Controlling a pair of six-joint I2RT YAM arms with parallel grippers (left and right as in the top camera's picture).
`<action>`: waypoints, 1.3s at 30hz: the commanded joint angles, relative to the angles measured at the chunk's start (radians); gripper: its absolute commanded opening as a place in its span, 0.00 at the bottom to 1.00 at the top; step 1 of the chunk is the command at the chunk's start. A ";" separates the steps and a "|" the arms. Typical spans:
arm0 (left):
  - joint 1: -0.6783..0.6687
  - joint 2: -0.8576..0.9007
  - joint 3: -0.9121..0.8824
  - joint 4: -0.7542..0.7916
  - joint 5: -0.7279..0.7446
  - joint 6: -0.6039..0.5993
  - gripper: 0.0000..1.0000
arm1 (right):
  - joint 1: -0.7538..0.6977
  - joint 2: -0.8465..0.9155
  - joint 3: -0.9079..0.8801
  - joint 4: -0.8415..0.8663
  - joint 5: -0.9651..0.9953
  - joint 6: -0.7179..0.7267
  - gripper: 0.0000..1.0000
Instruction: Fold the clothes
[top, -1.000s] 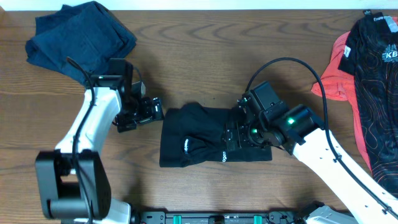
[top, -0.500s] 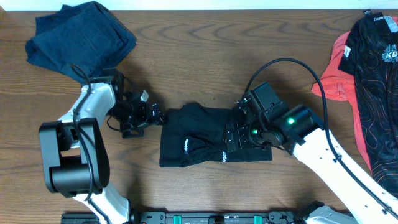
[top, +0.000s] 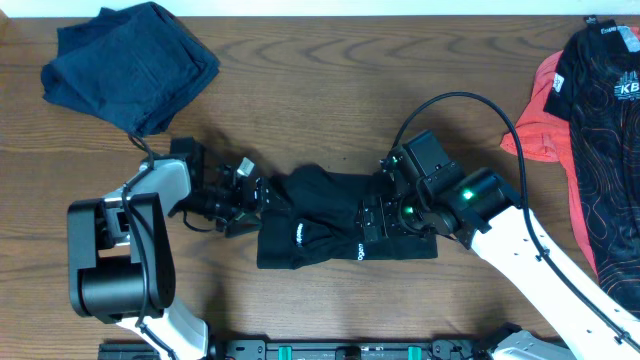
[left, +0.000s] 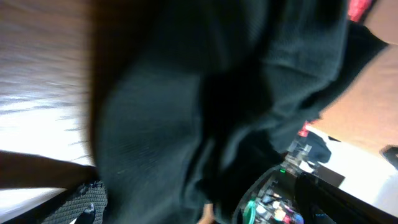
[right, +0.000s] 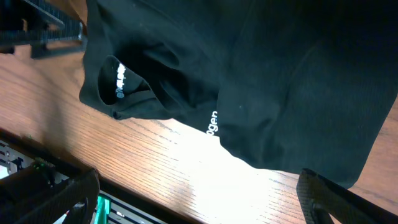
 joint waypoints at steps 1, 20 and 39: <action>-0.041 0.053 -0.089 0.050 -0.061 0.018 0.98 | -0.001 -0.008 0.009 0.007 0.003 -0.019 0.99; -0.180 0.053 -0.106 0.267 -0.126 -0.211 0.85 | -0.001 -0.008 0.009 -0.011 0.002 -0.019 0.99; -0.181 0.052 -0.099 0.354 -0.231 -0.306 0.06 | -0.001 -0.008 0.009 -0.038 0.003 -0.019 0.99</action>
